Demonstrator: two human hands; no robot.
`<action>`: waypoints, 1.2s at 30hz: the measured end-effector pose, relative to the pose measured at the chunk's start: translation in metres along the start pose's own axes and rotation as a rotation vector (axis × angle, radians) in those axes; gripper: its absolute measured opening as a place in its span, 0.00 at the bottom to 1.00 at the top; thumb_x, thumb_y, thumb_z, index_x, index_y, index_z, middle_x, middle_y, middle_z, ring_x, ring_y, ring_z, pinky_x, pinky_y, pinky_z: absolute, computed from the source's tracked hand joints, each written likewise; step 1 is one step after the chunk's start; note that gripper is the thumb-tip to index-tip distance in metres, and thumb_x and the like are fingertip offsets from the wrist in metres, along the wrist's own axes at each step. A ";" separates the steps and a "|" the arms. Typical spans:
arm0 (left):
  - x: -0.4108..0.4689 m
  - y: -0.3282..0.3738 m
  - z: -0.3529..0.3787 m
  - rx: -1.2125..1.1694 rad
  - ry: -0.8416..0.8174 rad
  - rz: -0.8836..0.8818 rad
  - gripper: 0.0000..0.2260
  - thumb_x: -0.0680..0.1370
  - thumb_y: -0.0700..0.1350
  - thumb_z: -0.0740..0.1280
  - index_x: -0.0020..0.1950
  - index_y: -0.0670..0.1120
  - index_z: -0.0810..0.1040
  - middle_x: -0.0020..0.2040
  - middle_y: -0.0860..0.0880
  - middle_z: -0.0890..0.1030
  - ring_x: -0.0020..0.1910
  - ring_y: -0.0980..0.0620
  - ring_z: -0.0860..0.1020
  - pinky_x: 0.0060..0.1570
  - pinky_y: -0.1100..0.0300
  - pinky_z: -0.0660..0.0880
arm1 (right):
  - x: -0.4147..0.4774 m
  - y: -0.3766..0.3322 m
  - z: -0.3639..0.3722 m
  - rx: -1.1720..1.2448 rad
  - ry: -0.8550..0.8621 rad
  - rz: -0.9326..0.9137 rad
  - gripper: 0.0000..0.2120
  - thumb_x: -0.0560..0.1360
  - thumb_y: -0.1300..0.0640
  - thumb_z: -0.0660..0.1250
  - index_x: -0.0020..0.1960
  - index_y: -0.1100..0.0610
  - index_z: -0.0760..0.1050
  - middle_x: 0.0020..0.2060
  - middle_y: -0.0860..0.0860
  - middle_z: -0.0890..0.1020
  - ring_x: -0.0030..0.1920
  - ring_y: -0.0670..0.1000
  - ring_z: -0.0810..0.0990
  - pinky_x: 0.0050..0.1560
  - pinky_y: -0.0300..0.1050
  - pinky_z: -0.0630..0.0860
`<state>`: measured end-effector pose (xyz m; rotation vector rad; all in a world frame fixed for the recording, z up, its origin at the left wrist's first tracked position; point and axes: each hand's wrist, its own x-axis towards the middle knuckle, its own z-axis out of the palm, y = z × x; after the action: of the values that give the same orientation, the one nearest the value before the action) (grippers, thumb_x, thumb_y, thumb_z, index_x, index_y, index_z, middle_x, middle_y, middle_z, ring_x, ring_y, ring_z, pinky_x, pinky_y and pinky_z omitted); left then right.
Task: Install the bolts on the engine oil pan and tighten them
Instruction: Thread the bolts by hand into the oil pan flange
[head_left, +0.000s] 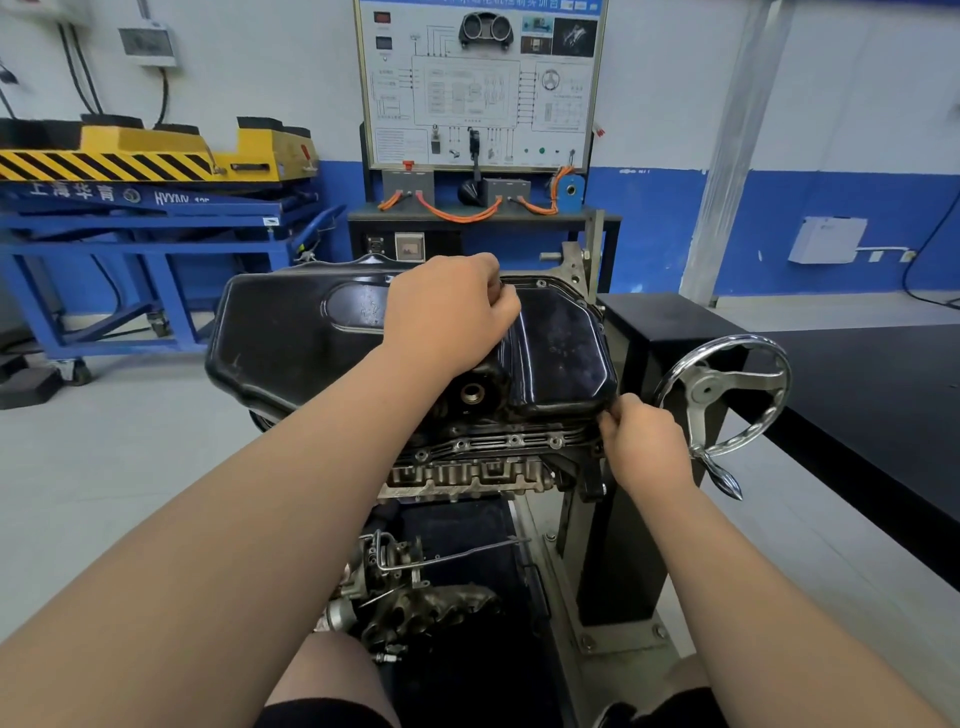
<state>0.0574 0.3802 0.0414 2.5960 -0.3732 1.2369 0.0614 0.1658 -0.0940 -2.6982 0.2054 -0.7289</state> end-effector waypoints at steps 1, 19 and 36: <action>0.000 0.000 -0.001 -0.003 0.000 0.006 0.12 0.75 0.55 0.61 0.34 0.52 0.69 0.26 0.55 0.69 0.30 0.53 0.69 0.27 0.64 0.54 | 0.000 0.000 0.000 -0.005 -0.005 -0.007 0.10 0.79 0.51 0.59 0.44 0.56 0.68 0.38 0.55 0.78 0.39 0.59 0.75 0.36 0.46 0.66; -0.001 -0.002 -0.003 -0.039 -0.030 0.019 0.12 0.76 0.55 0.61 0.35 0.51 0.71 0.28 0.54 0.74 0.31 0.53 0.73 0.27 0.64 0.59 | 0.006 0.003 -0.001 -0.090 -0.061 -0.046 0.07 0.78 0.54 0.59 0.43 0.55 0.67 0.38 0.56 0.79 0.35 0.58 0.72 0.35 0.46 0.65; 0.001 -0.002 -0.003 -0.062 -0.024 0.046 0.14 0.75 0.56 0.62 0.34 0.50 0.70 0.28 0.53 0.74 0.32 0.53 0.73 0.28 0.65 0.58 | 0.006 0.002 -0.008 -0.152 -0.093 -0.045 0.09 0.78 0.49 0.59 0.44 0.53 0.65 0.36 0.51 0.75 0.36 0.56 0.73 0.34 0.46 0.68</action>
<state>0.0567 0.3824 0.0436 2.5652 -0.4702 1.1909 0.0624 0.1609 -0.0857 -2.8815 0.1845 -0.6219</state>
